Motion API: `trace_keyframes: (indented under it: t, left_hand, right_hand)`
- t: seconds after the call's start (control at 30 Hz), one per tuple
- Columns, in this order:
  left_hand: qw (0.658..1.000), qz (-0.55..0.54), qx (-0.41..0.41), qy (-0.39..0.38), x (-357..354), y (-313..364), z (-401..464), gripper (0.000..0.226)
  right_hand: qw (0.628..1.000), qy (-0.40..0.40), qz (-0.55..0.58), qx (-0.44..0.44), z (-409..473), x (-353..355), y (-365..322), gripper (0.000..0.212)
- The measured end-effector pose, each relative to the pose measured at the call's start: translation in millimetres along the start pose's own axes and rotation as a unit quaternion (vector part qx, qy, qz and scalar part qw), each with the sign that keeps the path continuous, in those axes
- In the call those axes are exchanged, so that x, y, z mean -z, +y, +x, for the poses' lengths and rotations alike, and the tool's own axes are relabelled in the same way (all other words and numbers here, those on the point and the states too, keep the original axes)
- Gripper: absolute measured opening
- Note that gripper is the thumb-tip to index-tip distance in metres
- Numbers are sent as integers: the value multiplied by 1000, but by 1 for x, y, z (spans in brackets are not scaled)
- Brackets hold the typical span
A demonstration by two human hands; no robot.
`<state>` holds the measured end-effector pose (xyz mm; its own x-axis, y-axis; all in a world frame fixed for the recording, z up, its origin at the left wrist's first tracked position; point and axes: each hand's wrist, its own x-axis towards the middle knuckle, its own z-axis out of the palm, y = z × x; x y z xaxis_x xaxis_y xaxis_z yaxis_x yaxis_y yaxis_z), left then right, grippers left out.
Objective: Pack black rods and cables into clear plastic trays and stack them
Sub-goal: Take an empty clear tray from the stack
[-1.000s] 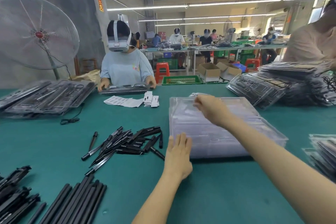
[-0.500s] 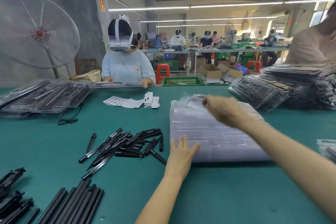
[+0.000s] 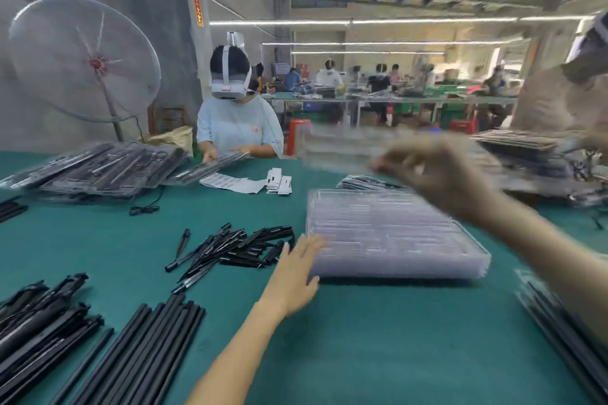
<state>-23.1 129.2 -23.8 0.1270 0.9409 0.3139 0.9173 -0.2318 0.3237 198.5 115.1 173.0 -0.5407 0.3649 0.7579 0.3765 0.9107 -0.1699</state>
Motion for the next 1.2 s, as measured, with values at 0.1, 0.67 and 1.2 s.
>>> trace_keyframes:
  t: [0.1,0.67,1.2]
  left_hand:
    - [992,-78,88,35,17,-16,-80,35]
    - [918,301,259,-2,53,-11,-273,33]
    - [876,327,338,-106,48,9,-254,9]
  right_hand:
    - [993,-91,-66,-32,-86,-48,-38,16]
    - [1000,9,-18,-23,-276,-162,-180,60]
    - [997,-41,22,-68,-285,-143,-194,17]
